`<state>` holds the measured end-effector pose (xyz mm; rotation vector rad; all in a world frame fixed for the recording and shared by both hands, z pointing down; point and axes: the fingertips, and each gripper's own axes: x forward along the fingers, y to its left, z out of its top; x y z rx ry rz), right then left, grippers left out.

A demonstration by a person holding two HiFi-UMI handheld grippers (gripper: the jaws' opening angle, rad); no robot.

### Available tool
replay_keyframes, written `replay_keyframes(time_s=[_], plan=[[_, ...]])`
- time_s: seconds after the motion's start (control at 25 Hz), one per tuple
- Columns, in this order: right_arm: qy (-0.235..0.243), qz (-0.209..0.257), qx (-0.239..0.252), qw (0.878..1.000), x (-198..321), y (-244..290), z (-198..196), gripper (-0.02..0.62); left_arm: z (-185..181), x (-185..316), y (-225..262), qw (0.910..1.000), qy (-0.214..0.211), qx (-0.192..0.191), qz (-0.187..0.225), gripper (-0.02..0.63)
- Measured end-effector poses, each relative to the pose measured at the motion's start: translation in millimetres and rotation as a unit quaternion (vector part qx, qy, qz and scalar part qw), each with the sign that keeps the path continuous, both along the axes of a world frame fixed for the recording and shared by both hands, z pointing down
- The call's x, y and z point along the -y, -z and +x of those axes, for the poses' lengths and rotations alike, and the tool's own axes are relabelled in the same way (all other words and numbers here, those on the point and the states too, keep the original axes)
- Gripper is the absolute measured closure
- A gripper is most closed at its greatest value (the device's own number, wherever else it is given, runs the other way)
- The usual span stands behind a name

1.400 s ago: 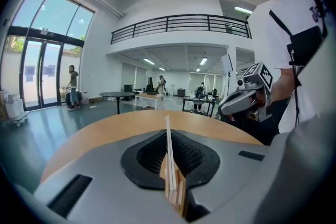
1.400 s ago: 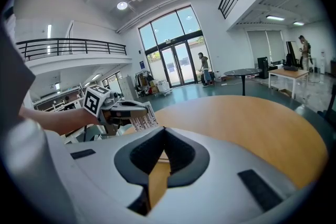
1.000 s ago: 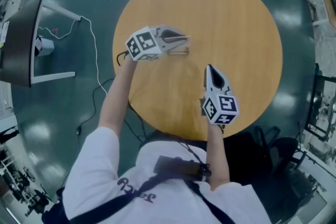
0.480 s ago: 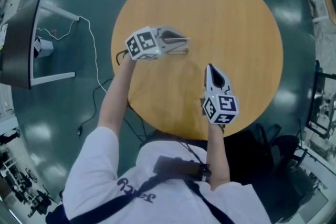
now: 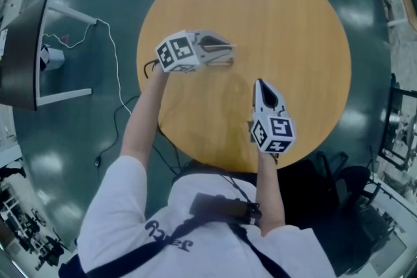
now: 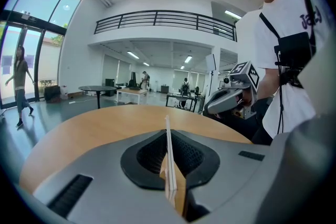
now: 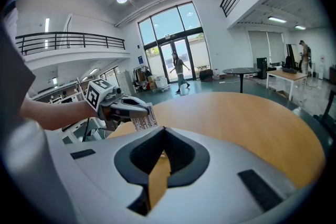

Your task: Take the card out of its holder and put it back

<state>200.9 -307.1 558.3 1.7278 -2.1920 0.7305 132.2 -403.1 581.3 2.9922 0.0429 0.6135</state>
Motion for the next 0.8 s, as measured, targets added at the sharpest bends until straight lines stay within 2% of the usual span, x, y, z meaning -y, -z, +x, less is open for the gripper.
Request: replay_keyframes(time_s=[0.28,0.8], plan=[[-0.002,-0.003,0.0,1.0,-0.2,-2.0,-0.3,0.572,-0.4,-1.0,-0.9,1.0,-0.006,-0.002,-0.007,0.58],[0.003,-0.006,0.001,1.0,-1.2,-5.2,-3.5,0.572,-5.3,-4.7,-3.9,0.9996,-0.013,0.023,-0.005,0.58]])
